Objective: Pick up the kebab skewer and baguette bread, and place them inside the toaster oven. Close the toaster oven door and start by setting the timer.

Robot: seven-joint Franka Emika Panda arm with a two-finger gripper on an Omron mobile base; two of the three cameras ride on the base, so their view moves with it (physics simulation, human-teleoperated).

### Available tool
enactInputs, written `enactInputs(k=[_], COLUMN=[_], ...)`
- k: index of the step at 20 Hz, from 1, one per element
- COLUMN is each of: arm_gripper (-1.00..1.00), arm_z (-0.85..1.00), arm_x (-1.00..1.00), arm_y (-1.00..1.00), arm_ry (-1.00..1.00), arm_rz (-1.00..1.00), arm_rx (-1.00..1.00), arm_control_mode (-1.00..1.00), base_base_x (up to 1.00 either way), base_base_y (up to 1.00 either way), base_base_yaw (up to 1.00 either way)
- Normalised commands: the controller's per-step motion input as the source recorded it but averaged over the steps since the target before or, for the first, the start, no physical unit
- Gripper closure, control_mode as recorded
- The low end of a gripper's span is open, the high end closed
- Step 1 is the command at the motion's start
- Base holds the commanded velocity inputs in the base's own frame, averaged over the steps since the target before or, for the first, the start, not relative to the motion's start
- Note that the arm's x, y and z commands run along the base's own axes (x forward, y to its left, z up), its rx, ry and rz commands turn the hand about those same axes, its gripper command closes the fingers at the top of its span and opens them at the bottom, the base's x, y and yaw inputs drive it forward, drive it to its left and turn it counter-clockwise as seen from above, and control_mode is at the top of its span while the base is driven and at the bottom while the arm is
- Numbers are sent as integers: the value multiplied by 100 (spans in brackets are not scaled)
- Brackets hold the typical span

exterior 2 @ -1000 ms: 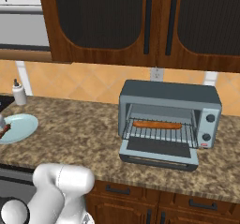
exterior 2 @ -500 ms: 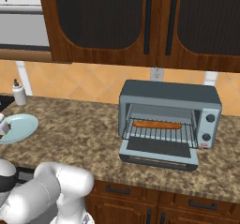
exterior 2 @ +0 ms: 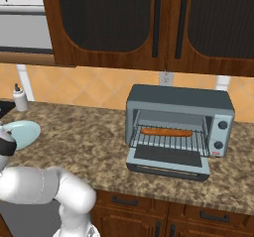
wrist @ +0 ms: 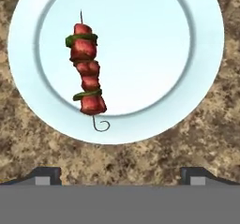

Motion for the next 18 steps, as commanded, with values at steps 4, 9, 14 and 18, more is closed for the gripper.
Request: enactInputs(k=[4,9,14,18], arm_gripper=[-100,-100,-100,-100], arm_z=[-16,-35,-38,-28], arm_x=[25,28,13,3], arm_y=[17,2,5,15], arm_ry=[9,8,3,1], arm_rz=[-7,-4,-2,-1], arm_rx=[-11,-10,-8,-3], arm_control_mode=[-100,-100,-100,-100], base_base_x=[0,0,0,0], base_base_y=[0,0,0,0], base_base_yaw=[0,0,0,0])
